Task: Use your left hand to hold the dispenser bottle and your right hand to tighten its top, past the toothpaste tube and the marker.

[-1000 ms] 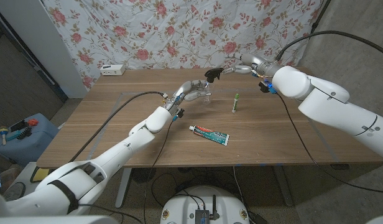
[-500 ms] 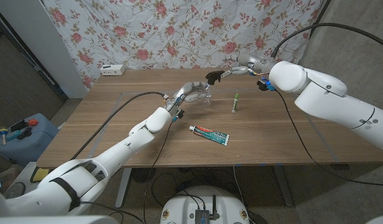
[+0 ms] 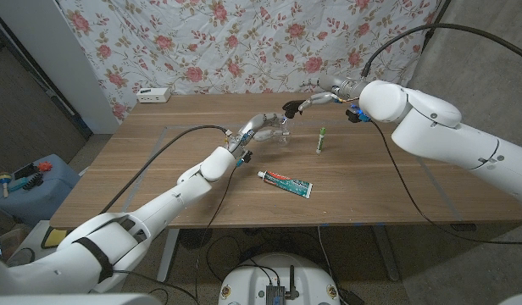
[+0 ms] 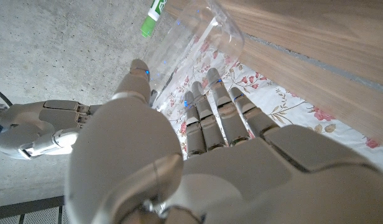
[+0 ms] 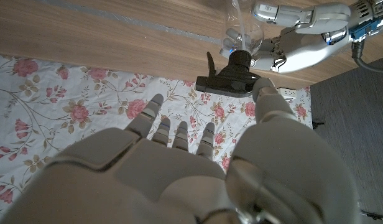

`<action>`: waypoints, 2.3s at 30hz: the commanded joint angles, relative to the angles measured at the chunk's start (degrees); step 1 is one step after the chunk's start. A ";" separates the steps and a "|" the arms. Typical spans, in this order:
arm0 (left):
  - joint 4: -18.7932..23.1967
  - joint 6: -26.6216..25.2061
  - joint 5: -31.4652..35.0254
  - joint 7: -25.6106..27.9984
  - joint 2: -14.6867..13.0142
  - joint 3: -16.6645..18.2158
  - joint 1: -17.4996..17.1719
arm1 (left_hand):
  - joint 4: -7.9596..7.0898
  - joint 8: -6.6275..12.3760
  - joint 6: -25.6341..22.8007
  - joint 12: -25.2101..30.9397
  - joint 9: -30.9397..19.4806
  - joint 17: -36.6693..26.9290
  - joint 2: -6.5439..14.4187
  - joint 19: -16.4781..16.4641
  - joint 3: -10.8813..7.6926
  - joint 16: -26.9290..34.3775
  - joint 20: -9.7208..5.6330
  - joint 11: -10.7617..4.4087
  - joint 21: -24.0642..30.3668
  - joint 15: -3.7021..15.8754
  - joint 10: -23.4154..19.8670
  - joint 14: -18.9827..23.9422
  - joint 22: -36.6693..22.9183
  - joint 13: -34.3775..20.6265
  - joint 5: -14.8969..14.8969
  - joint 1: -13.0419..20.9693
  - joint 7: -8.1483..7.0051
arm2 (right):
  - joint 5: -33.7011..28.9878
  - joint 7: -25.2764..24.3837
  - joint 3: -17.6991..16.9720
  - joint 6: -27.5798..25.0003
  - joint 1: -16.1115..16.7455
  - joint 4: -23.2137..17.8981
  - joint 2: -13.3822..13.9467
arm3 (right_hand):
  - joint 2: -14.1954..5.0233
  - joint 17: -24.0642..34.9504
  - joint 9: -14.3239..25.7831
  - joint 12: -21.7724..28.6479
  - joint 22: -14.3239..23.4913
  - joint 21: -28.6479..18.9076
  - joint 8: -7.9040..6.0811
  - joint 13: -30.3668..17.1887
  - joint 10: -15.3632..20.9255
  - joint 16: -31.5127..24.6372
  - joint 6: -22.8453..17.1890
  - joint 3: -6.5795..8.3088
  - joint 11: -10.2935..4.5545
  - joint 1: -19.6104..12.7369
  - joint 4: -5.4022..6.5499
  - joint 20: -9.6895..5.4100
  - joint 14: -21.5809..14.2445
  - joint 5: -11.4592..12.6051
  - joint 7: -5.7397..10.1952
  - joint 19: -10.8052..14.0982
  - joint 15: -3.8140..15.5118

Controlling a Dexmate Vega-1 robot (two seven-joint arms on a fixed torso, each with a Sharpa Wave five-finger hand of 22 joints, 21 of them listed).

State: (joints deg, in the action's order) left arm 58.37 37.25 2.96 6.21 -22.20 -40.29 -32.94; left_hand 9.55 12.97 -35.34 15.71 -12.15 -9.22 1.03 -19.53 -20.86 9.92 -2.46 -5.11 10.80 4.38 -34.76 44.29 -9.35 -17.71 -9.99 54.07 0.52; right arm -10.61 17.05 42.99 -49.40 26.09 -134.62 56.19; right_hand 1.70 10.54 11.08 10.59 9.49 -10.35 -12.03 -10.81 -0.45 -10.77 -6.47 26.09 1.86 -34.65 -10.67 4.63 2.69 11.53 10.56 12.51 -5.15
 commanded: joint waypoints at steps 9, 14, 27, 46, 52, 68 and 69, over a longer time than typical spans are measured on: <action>-3.64 2.02 2.02 1.48 1.30 -1.56 1.99 | -0.90 0.36 -1.95 0.28 -0.22 -0.17 0.68 -0.53 -1.50 0.37 -5.00 -0.66 -0.22 6.22 -0.83 1.09 -0.12 -0.36 -0.25 0.16 -1.07 | -4.94 6.38 5.62 -3.01 -6.38 4.20 -3.28 | 2.08 0.20 0.38 0.28 0.10 -0.12 -1.15 -0.33 -0.90 -0.25 -2.90 0.07 0.51 -1.11 0.36 0.89 0.10 -0.33 -1.39 -0.49 -0.84; -4.77 2.56 2.00 1.71 1.70 -1.74 2.49 | -0.90 0.37 -2.08 0.23 -0.23 -0.18 0.68 -0.50 -1.56 0.38 -5.03 -0.61 -0.23 6.22 -0.84 1.12 -0.12 -0.43 -0.25 0.14 -1.12 | -4.99 6.73 5.91 -3.50 -6.80 4.78 -3.80 | 2.63 0.22 0.51 0.37 0.11 -0.16 -1.66 -0.35 -0.94 -0.32 -4.35 -0.18 0.92 -0.99 0.70 1.01 0.04 -0.53 -2.39 -0.55 -1.03; -7.44 3.78 2.10 2.44 2.73 -2.28 3.71 | -0.95 0.35 -2.37 0.14 -0.24 -0.19 0.77 -0.31 -1.77 0.41 -5.06 -0.47 -0.29 6.22 -1.00 1.29 -0.11 -0.66 -0.25 0.09 -1.13 | -4.82 5.95 7.04 -6.58 -7.52 5.72 -5.24 | 3.13 0.32 0.97 1.10 0.14 -0.47 -3.37 -0.36 0.74 -0.87 -9.58 -1.17 1.64 0.53 1.95 1.25 -1.30 -0.90 -5.74 0.05 -1.45; -7.67 3.89 2.11 2.57 2.91 -2.68 4.13 | -0.95 0.34 -2.86 0.13 -0.26 -0.19 0.88 -0.08 -2.10 0.41 -5.15 -0.83 -0.33 6.36 -1.55 1.47 -0.11 -0.98 -0.30 0.04 -1.37 | -5.68 3.28 11.25 -12.05 -9.99 5.71 -6.51 | 3.15 0.34 1.40 2.08 0.15 -0.78 -5.35 -0.38 4.77 -1.52 -16.20 -2.22 2.87 2.29 2.67 1.32 -4.06 -1.05 -9.48 1.68 -1.17; -6.53 3.20 2.11 2.71 2.56 -2.56 3.60 | -0.90 0.35 -3.02 0.11 -0.27 -0.19 0.87 -0.04 -2.19 0.39 -5.13 -0.70 -0.33 6.38 -1.69 1.47 -0.10 -1.06 -0.31 0.09 -1.44 | -5.71 2.01 12.23 -13.42 -10.28 5.34 -6.51 | 3.14 0.35 1.61 2.21 0.15 -0.81 -6.00 -0.39 5.66 -1.67 -17.97 -2.53 3.17 2.84 2.86 1.35 -4.83 -1.11 -9.78 2.08 -1.14; -4.10 1.90 2.41 3.36 1.87 -2.19 2.20 | -0.98 0.34 -3.43 -0.04 -0.28 -0.19 0.94 0.10 -2.41 0.39 -5.22 -0.86 -0.33 6.38 -1.82 1.60 -0.10 -1.30 -0.34 -0.08 -1.36 | -5.19 -0.94 14.25 -15.87 -10.78 4.08 -6.34 | 3.08 0.34 2.30 2.39 0.15 -0.87 -8.36 -0.39 8.20 -1.90 -24.01 -3.22 3.96 3.98 3.05 1.24 -6.95 -1.15 -10.33 3.29 -1.15; -4.00 1.83 2.43 3.37 1.83 -2.18 2.15 | -0.99 0.34 -3.45 -0.06 -0.28 -0.19 0.94 0.10 -2.41 0.40 -5.21 -0.83 -0.33 6.34 -1.79 1.61 -0.10 -1.30 -0.34 -0.10 -1.34 | -5.19 -1.05 14.44 -16.01 -10.90 3.98 -6.31 | 3.07 0.34 2.32 2.40 0.15 -0.87 -8.42 -0.39 8.26 -1.89 -24.18 -3.23 3.97 4.00 3.05 1.24 -6.96 -1.15 -10.32 3.31 -1.17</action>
State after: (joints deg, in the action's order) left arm 52.92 39.88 5.16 9.24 -19.93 -42.72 -29.99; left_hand 9.95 12.98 -36.03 15.66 -12.12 -9.21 1.12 -19.53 -21.25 9.99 -2.46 -5.61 10.58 4.61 -36.08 44.85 -9.35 -18.78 -9.93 53.99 0.22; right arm -16.40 17.88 56.14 -63.65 15.63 -129.84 49.81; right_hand 4.88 10.80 13.21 12.81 9.46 -10.64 -19.80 -11.07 7.21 -12.11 -29.71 23.06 5.96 -30.97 -7.66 5.94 -3.89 10.37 0.21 15.31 -6.13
